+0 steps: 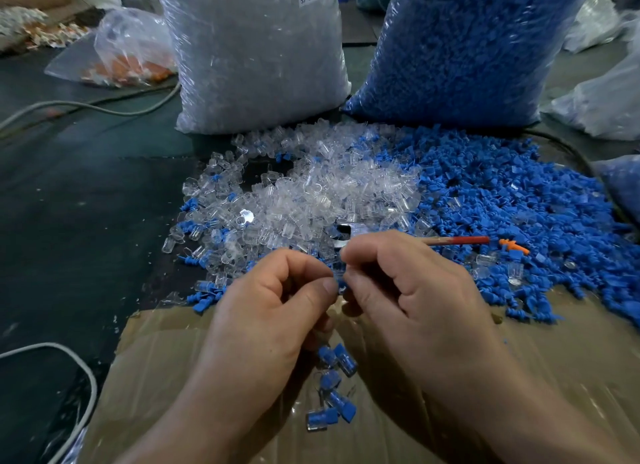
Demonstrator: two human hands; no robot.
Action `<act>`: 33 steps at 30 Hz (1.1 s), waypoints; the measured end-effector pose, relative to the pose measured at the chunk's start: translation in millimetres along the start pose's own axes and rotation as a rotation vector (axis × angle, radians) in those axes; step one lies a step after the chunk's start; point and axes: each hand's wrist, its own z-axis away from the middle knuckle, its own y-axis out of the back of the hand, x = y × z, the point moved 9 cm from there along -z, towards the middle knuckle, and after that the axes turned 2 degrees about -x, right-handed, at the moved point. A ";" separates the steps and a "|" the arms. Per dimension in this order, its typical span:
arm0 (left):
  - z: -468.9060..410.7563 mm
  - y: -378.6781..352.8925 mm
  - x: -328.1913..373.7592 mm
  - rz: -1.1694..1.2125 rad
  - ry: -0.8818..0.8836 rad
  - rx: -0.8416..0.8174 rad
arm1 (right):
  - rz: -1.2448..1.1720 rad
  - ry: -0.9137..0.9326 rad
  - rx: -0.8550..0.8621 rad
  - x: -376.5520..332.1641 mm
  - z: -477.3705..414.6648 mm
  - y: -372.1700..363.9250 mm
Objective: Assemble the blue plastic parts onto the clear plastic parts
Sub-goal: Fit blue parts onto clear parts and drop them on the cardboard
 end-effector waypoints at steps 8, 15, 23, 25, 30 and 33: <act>0.0 1.7 6.9 0.000 -0.035 -0.002 | 0.133 0.195 -0.007 -15.5 3.9 -3.5; 2.5 4.0 9.0 -0.054 -0.032 0.013 | 0.192 0.278 0.078 -25.7 5.9 3.1; 0.9 0.7 11.5 0.017 -0.025 0.010 | 0.208 0.324 0.023 -30.5 6.2 -2.4; 1.5 -0.3 13.7 0.036 -0.025 0.006 | 0.207 0.328 0.019 -31.8 6.2 -2.3; 4.7 -5.8 7.7 0.249 0.088 -0.027 | 0.265 0.304 -0.005 -31.2 5.3 -2.8; 4.8 -9.5 5.0 0.298 0.119 -0.076 | 0.247 0.299 -0.020 -29.7 6.0 -2.8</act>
